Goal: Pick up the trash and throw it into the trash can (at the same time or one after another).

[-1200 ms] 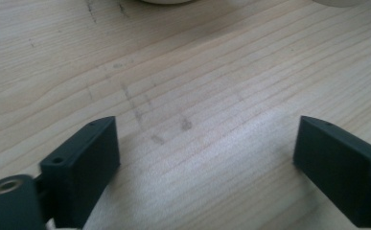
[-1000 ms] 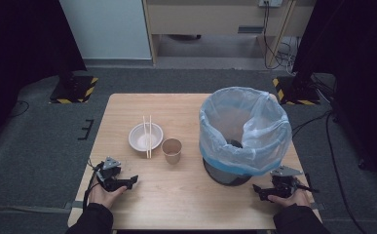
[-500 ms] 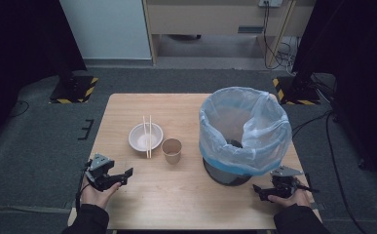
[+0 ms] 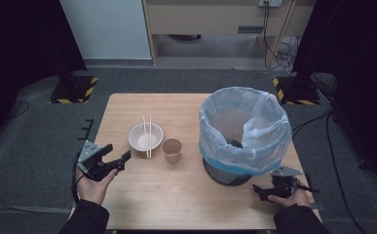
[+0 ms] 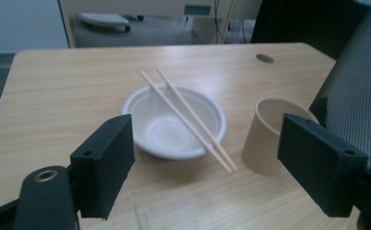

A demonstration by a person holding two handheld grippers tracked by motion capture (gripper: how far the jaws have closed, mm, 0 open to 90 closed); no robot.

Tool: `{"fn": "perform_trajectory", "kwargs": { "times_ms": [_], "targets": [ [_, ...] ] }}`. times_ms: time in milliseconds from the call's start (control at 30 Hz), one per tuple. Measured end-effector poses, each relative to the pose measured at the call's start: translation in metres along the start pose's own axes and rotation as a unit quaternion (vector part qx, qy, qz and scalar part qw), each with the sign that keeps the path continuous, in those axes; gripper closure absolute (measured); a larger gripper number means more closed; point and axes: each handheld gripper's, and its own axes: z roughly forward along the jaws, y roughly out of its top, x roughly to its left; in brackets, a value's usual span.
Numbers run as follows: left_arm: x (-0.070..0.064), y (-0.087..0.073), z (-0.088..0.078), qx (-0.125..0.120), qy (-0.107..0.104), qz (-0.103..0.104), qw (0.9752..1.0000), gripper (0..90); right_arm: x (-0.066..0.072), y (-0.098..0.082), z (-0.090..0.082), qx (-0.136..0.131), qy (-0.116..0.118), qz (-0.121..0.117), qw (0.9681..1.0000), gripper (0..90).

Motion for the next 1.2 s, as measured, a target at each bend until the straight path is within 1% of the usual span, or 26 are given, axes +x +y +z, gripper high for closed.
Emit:
{"fn": "perform_trajectory", "kwargs": {
  "times_ms": [167,267,400,600,767,867,1000,1067,1200],
  "targets": [
    [-0.008,0.013,0.008,-0.018,-0.009,0.005,0.9998,21.8,0.000,0.000,0.000,0.000,0.000,0.000,1.0000,0.8],
    [-0.015,0.017,0.016,-0.021,-0.014,0.013,0.9996,22.4,0.000,0.000,0.000,0.000,0.000,0.000,1.0000,0.8],
    [-0.025,0.018,0.030,-0.016,-0.022,0.023,0.9994,25.2,0.000,0.000,0.000,0.000,0.000,0.000,1.0000,0.9],
    [-0.036,0.013,0.054,0.001,-0.032,0.027,0.9991,28.8,0.000,0.000,0.000,0.000,0.000,0.000,1.0000,0.8],
    [-0.041,0.009,0.072,0.016,-0.032,0.030,0.9989,31.3,0.000,0.000,0.000,0.000,0.000,0.000,1.0000,0.8],
    [-0.046,0.005,0.084,0.031,-0.033,0.038,0.9983,32.1,0.000,0.000,0.000,0.000,0.000,0.000,1.0000,0.8],
    [-0.050,0.000,0.097,0.049,-0.035,0.043,0.9973,35.0,0.000,0.000,0.000,0.000,0.000,0.000,1.0000,0.8],
    [-0.052,-0.002,0.103,0.058,-0.034,0.043,0.9968,38.3,0.000,0.000,0.000,0.000,0.000,0.000,1.0000,0.8],
    [-0.055,-0.007,0.113,0.070,-0.039,0.041,0.9960,40.3,0.000,0.000,0.000,0.000,0.000,0.000,1.0000,0.9]
  ]
}}
